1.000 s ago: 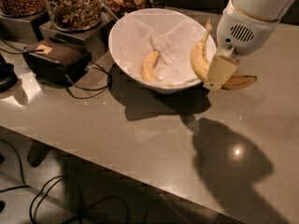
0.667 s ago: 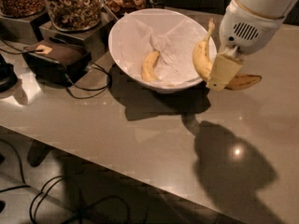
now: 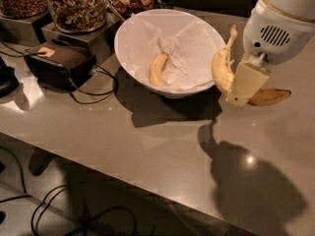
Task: Pick banana from white bowl
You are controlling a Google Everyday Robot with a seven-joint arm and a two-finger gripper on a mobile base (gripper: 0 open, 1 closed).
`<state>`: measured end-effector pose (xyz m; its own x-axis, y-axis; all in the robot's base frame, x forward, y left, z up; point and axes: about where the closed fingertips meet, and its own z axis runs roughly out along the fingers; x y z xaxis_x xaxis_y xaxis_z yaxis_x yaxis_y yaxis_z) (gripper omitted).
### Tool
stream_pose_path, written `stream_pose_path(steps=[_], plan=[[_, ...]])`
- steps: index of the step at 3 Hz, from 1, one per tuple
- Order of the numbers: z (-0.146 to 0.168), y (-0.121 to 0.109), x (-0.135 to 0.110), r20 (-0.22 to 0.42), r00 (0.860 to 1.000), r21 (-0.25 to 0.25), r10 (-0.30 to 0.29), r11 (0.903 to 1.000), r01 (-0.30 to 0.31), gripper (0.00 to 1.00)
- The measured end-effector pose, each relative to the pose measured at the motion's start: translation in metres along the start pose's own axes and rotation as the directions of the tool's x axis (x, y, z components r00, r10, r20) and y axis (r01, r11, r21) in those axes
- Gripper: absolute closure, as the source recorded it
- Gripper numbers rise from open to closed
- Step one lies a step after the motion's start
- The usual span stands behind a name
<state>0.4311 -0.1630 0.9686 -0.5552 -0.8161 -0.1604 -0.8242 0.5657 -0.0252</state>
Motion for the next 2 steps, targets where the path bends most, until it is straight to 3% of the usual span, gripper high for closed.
stream_pose_path(steps=[1,2], plan=[[0.0011,0.0147,0.021,0.001,0.999,-0.008,0.047,0.9989,-0.047,1.0],[0.0015,0.0139,0.0198,0.005,0.999,-0.006,0.046,0.9989,-0.046,1.0]])
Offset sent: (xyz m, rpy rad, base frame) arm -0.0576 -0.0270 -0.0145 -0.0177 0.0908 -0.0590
